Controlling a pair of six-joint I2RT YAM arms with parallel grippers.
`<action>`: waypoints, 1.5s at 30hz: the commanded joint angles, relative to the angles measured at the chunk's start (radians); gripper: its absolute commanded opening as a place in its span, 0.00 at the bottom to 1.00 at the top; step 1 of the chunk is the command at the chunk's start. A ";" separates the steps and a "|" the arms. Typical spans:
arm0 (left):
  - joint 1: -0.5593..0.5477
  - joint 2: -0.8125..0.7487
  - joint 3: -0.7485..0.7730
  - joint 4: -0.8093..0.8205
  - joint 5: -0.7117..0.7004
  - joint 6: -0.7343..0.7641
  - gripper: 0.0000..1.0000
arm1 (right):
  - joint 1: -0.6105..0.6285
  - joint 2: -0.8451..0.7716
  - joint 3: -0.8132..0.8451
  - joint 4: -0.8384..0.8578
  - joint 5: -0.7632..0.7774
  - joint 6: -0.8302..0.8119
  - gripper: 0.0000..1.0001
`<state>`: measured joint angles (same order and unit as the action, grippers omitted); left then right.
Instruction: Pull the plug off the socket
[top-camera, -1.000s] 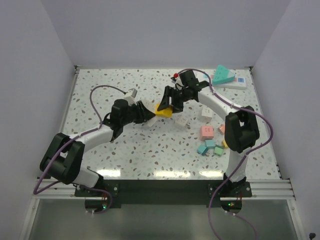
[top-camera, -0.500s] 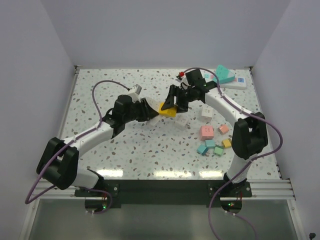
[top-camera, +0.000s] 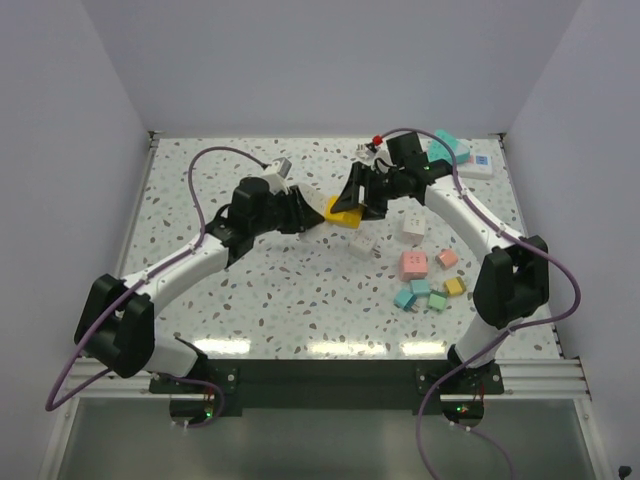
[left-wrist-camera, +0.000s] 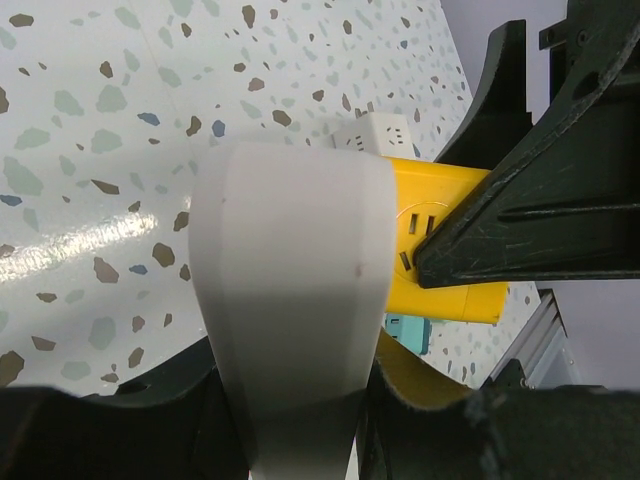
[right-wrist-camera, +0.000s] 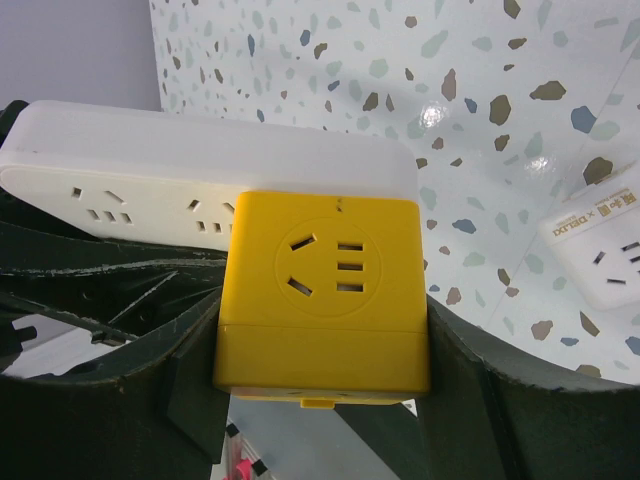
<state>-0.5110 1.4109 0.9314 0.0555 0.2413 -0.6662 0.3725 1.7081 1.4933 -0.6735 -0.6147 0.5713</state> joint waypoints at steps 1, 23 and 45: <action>0.190 0.039 -0.025 -0.181 -0.450 0.079 0.00 | -0.043 -0.122 0.024 -0.279 -0.076 -0.120 0.00; 0.301 0.029 0.033 -0.233 -0.454 0.151 0.00 | -0.086 -0.128 0.048 -0.244 -0.157 -0.105 0.00; 0.227 0.079 0.185 -0.122 -0.363 0.100 0.00 | -0.086 -0.107 0.050 -0.245 0.059 -0.135 0.00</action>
<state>-0.3000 1.5879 1.0763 -0.1532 -0.1020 -0.5861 0.2848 1.6043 1.4879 -0.7750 -0.6891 0.5407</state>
